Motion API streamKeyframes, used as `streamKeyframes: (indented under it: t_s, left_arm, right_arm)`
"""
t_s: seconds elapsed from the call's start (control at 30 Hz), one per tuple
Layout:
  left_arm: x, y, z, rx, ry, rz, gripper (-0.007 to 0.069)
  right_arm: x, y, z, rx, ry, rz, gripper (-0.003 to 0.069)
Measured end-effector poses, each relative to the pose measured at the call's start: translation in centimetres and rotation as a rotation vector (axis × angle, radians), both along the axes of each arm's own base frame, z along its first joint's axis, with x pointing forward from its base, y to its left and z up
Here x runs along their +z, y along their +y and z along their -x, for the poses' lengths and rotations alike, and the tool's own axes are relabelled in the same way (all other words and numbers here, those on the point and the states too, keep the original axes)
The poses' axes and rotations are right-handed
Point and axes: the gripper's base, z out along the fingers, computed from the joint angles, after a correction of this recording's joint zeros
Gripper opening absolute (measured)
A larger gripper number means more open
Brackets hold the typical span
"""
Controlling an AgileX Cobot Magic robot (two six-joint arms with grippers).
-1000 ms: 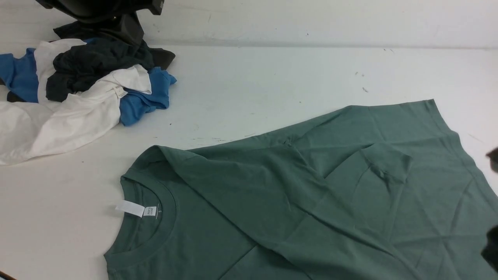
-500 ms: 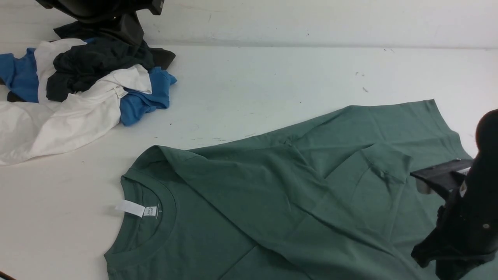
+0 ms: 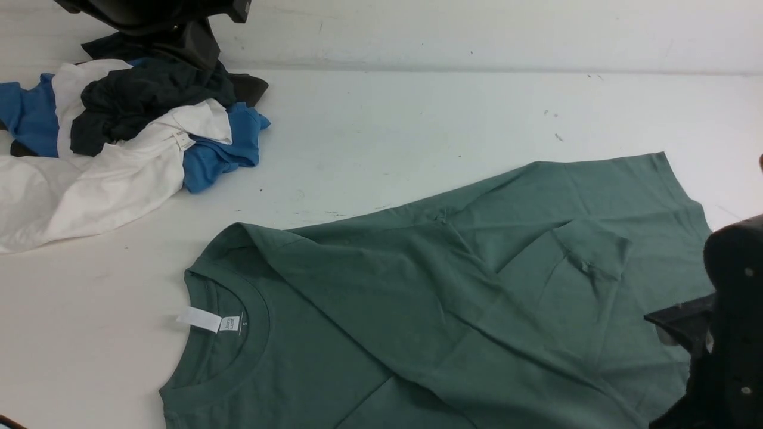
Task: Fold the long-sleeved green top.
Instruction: Use the right arm to clamp the right edge of the fabric
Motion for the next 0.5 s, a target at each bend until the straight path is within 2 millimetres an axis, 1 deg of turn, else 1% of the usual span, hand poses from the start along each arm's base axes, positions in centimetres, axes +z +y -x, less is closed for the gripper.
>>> streamKeyframes:
  t_s: [0.1, 0.17, 0.27, 0.3, 0.33, 0.37, 0.4, 0.43, 0.5]
  left_arm:
    - [0.0, 0.0, 0.0, 0.0, 0.0, 0.0, -0.0004]
    - [0.0, 0.0, 0.0, 0.0, 0.0, 0.0, -0.0004]
    - [0.0, 0.0, 0.0, 0.0, 0.0, 0.0, -0.0004]
    - [0.0, 0.0, 0.0, 0.0, 0.0, 0.0, -0.0004]
    - [0.0, 0.0, 0.0, 0.0, 0.0, 0.0, -0.0004]
    - [0.0, 0.0, 0.0, 0.0, 0.0, 0.0, -0.0004]
    - [0.0, 0.0, 0.0, 0.0, 0.0, 0.0, -0.0004]
    - [0.0, 0.0, 0.0, 0.0, 0.0, 0.0, -0.0004]
    - [0.0, 0.0, 0.0, 0.0, 0.0, 0.0, -0.0004]
  right_arm:
    - [-0.9, 0.0, -0.1, -0.012, 0.03, 0.013, 0.0332]
    - [-1.0, 0.0, -0.2, -0.013, 0.044, 0.019, 0.0342]
    - [-1.0, 0.1, -0.4, -0.006, 0.046, 0.018, 0.033]
    - [-0.9, 0.1, -0.4, 0.003, 0.048, 0.008, 0.0296]
    - [-0.8, 0.2, -0.5, 0.011, 0.051, -0.002, 0.0237]
    - [-0.7, 0.3, -0.6, 0.021, 0.049, -0.012, 0.0195]
    - [-0.6, 0.3, -0.6, 0.026, 0.048, -0.016, 0.0172]
    - [-0.3, 0.4, -0.7, 0.038, 0.035, -0.031, 0.0101]
    - [0.8, 0.5, -0.6, 0.041, -0.004, -0.054, 0.0024]
